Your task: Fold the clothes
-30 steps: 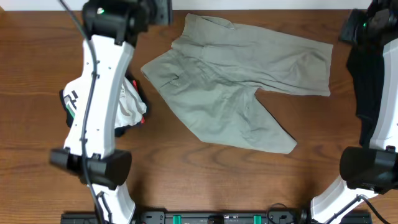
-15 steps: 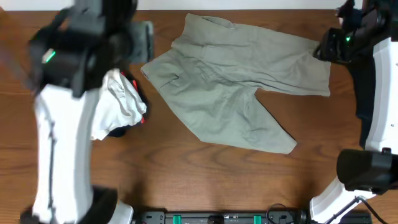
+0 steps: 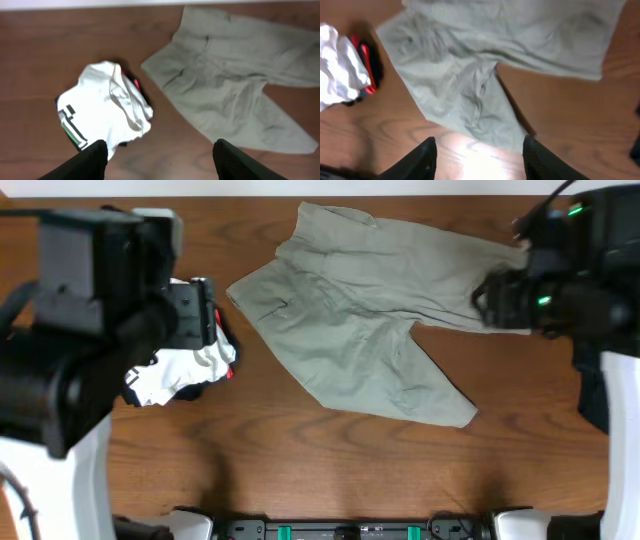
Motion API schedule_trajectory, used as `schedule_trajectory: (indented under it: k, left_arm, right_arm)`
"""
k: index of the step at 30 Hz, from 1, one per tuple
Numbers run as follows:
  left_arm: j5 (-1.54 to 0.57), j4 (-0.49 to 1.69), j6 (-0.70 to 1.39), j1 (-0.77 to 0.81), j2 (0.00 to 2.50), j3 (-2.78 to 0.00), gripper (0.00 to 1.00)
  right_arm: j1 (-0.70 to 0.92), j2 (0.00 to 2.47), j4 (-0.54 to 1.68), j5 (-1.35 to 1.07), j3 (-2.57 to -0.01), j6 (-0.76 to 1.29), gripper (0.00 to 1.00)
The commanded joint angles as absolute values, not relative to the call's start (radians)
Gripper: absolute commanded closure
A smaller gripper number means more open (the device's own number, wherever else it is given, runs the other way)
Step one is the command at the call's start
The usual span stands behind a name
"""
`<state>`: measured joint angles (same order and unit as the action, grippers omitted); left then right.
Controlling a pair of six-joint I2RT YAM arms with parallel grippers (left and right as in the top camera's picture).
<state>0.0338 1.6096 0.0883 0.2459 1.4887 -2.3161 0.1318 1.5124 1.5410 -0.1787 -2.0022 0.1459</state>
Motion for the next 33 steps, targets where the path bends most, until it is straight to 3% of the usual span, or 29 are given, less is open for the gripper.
schedule_trajectory:
  k: [1, 5, 11, 19, 28, 31, 33]
  left_arm:
    - [0.046, 1.653, 0.087, 0.246, 1.503, -2.277, 0.31]
    - [0.046, 1.643, 0.086, 0.246, 1.510, -2.256, 0.30]
    - [0.046, 1.623, 0.086, 0.246, 1.511, -2.244, 0.30]
    - [0.046, 1.584, 0.086, 0.246, 1.511, -2.244, 0.26]
    - [0.046, 1.583, 0.086, 0.246, 1.511, -2.244, 0.24]
    - [0.046, 1.577, 0.086, 0.246, 1.512, -2.244, 0.24]
    - [0.046, 1.576, 0.086, 0.246, 1.512, -2.244, 0.24]
  right_arm:
    - [0.199, 1.542, 1.490, -0.114, -1.799, 0.240, 0.45]
    - [0.244, 1.543, 1.361, -0.117, -1.537, 0.257, 0.44]
    - [0.341, 1.543, 1.122, -0.101, -1.229, 0.125, 0.38]
    - [0.478, 1.543, 0.909, 0.004, -0.970, 0.127, 0.34]
    - [0.499, 1.543, 0.706, 0.078, -0.782, 0.164, 0.32]
    - [0.498, 1.543, 0.667, 0.091, -0.771, 0.164, 0.42]
    - [0.496, 1.543, 0.656, 0.095, -0.774, 0.165, 0.72]
